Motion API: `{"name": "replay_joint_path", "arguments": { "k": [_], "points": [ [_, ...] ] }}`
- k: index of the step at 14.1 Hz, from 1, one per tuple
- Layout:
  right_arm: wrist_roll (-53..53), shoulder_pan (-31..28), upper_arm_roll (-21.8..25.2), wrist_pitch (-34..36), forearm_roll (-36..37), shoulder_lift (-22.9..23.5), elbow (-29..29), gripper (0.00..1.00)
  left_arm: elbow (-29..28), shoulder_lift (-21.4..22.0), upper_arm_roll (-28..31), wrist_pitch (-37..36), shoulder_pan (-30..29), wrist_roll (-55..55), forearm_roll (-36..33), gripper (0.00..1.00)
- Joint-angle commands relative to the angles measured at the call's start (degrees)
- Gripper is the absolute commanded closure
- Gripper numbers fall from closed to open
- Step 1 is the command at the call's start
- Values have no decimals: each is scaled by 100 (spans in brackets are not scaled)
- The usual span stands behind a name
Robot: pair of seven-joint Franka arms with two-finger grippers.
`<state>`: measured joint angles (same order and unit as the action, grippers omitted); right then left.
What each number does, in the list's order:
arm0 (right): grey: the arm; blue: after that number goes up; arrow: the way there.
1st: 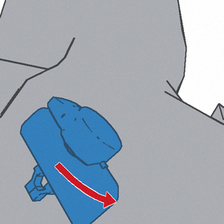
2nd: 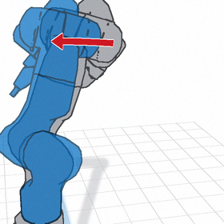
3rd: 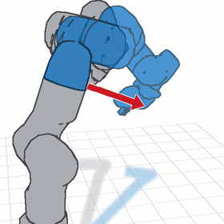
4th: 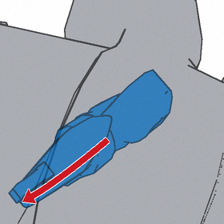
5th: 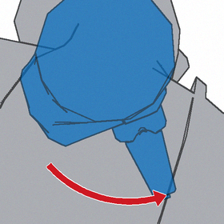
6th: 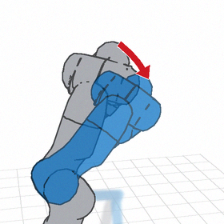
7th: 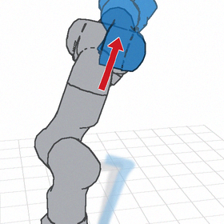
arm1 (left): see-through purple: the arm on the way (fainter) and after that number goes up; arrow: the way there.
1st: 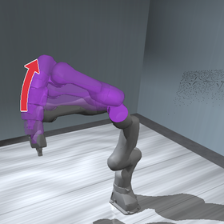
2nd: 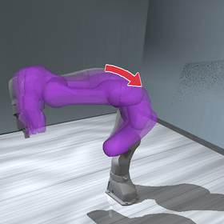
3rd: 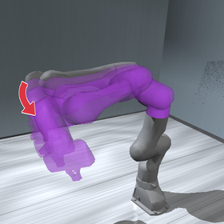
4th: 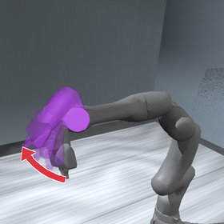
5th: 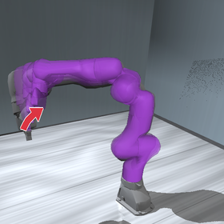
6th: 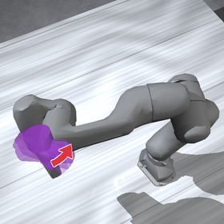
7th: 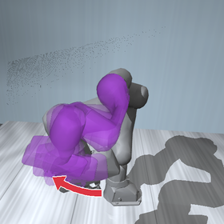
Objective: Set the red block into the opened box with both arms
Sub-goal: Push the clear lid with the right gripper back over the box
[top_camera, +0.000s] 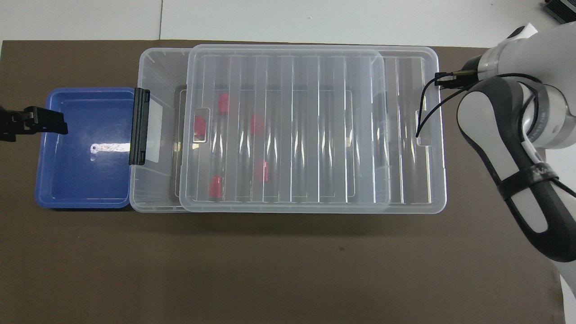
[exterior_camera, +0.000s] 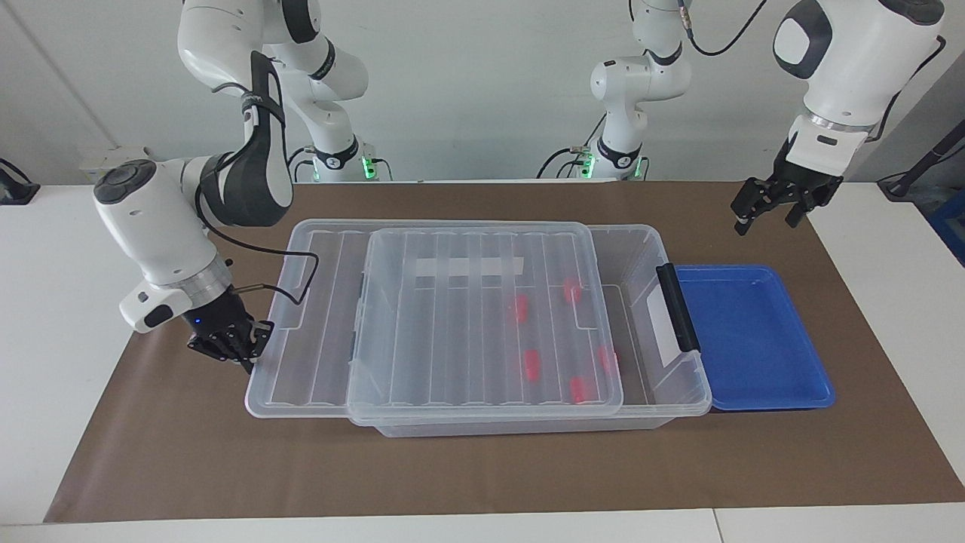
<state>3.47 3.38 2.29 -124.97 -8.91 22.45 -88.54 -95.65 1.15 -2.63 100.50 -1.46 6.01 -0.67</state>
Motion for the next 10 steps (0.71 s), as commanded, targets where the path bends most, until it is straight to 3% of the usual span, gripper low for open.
{"name": "replay_joint_path", "arguments": {
  "k": [1, 10],
  "points": [
    [-285, 118, -18, -19, -146, 31, -40, 100, -94, 131, -45, -65, -82, 6, 93, 0],
    [-1050, 505, -18, -28, -102, -4, -119, 100, -103, 131, -45, -65, -82, -3, 93, 0]
  ]
}}
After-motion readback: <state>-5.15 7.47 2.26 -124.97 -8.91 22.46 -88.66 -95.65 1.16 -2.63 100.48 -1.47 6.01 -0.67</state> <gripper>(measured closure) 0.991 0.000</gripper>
